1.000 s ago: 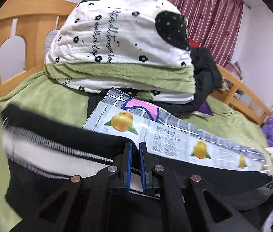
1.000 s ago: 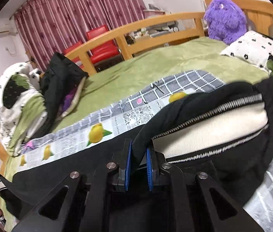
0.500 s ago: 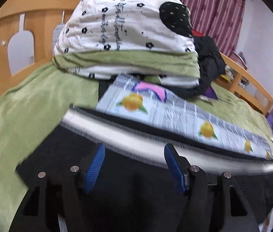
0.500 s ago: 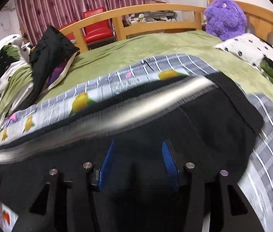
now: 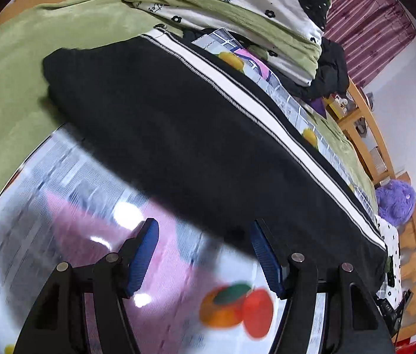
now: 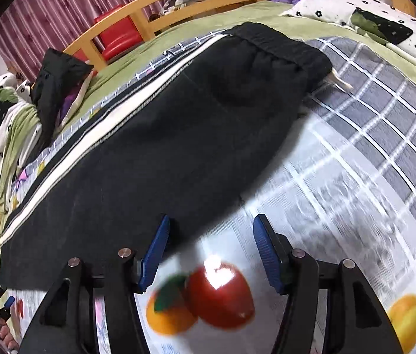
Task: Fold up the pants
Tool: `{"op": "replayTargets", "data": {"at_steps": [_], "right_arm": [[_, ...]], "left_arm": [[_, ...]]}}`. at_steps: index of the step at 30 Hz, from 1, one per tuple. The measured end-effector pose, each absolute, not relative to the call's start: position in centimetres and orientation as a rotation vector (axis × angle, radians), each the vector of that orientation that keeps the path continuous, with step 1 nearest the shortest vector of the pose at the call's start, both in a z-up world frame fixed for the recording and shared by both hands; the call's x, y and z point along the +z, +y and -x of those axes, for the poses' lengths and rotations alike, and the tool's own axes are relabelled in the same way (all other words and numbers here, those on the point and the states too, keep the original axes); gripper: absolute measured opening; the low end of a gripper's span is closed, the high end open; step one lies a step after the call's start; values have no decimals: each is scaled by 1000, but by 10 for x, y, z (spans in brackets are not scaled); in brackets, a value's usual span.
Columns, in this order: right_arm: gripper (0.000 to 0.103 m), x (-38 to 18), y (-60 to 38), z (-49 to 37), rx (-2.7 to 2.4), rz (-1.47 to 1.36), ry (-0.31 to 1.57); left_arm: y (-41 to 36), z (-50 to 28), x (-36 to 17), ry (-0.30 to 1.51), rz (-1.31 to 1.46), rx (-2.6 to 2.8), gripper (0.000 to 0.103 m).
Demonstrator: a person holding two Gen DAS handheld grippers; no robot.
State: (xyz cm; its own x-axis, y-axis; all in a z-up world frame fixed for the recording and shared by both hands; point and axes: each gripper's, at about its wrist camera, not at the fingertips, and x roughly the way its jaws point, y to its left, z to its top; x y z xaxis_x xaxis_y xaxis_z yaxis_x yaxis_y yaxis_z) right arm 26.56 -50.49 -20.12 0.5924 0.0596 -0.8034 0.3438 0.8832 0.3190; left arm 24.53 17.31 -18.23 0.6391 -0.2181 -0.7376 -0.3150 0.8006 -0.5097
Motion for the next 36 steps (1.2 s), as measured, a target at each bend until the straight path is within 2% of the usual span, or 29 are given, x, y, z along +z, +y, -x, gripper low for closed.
{"op": "replayTargets", "data": {"at_steps": [12, 18, 19, 22, 23, 24, 26, 27, 29, 36], "right_arm": [[58, -214, -505, -353, -255, -364, 912], [43, -213, -508, -350, -284, -363, 897], [38, -213, -510, -349, -283, -375, 892], [29, -212, -515, -347, -282, -402, 879], [27, -212, -515, -346, -282, -403, 875], [26, -212, -514, -346, -282, -405, 872], [22, -210, -513, -344, -285, -403, 866], [20, -209, -512, -343, -286, -402, 863], [13, -204, -513, -336, -289, -409, 850], [11, -163, -512, -278, -268, -437, 822]], "left_arm": [[149, -295, -181, 879, 472, 155, 61], [147, -297, -181, 864, 452, 168, 61], [148, -298, -181, 864, 456, 168, 61], [152, -297, -181, 864, 472, 174, 51], [154, -296, -181, 861, 475, 179, 42], [155, -297, -181, 860, 475, 182, 28], [161, -299, -183, 868, 490, 157, 14], [165, -298, -184, 864, 519, 132, 11], [170, -296, -181, 862, 555, 96, 11], [167, -247, -138, 851, 535, 31, 10]]}}
